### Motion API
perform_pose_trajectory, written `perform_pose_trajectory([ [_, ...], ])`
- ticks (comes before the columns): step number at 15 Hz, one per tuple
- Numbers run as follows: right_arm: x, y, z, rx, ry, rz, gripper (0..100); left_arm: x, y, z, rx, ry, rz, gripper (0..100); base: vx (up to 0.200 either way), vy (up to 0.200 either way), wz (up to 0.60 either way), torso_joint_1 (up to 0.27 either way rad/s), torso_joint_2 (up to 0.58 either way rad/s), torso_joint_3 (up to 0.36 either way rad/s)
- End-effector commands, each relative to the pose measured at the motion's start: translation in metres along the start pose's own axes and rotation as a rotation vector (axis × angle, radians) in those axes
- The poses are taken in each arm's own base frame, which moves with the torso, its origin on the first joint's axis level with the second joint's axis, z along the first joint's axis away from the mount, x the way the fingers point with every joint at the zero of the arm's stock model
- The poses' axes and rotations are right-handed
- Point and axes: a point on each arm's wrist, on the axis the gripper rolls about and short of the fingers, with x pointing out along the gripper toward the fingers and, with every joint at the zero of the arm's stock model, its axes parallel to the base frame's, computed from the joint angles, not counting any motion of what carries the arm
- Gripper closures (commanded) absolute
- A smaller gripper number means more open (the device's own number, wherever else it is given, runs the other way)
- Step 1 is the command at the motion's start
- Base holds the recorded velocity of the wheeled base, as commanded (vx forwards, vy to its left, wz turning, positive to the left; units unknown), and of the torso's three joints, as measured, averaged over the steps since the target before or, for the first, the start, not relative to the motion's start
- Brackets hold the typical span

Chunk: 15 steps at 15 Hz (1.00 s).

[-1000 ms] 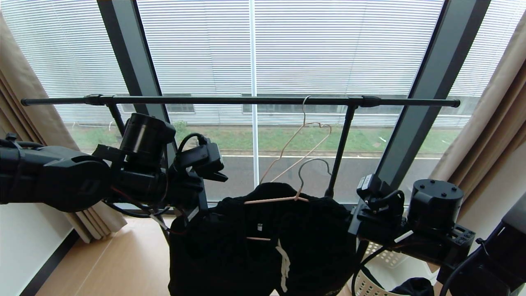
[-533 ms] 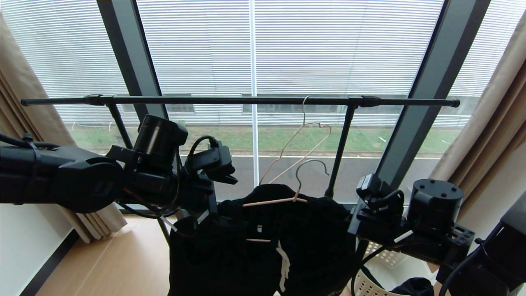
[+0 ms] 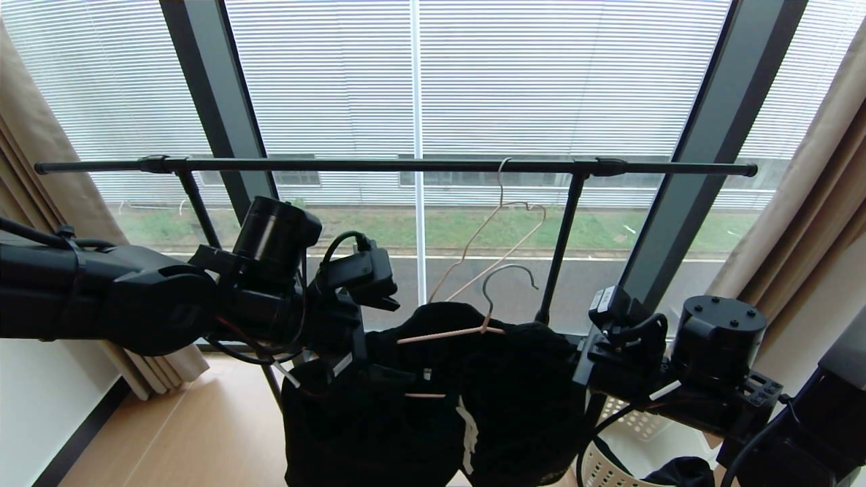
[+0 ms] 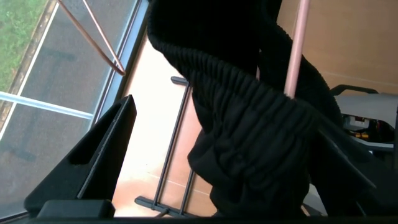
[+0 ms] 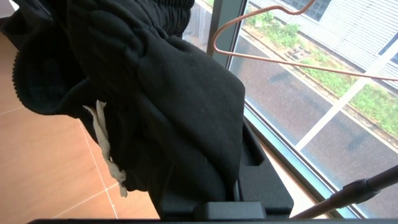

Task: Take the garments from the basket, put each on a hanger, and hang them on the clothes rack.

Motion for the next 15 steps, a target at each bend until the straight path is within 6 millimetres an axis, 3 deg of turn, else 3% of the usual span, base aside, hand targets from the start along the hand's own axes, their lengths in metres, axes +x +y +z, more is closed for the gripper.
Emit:
perform_pose_trajectory([
  [1,0.0,0.0,0.001,-0.001,-0.004,0.001,100,0.001,-0.001,-0.001,-0.003,0.004,-0.005,100,0.0,0.0,0.0,0.0,0.0,0.0],
  [15,-0.012,0.004,0.015,0.028,0.055,0.006,100,-0.005,0.003,-0.004,-0.013,-0.008,0.004,100,0.0,0.0,0.0,0.0,0.0,0.0],
])
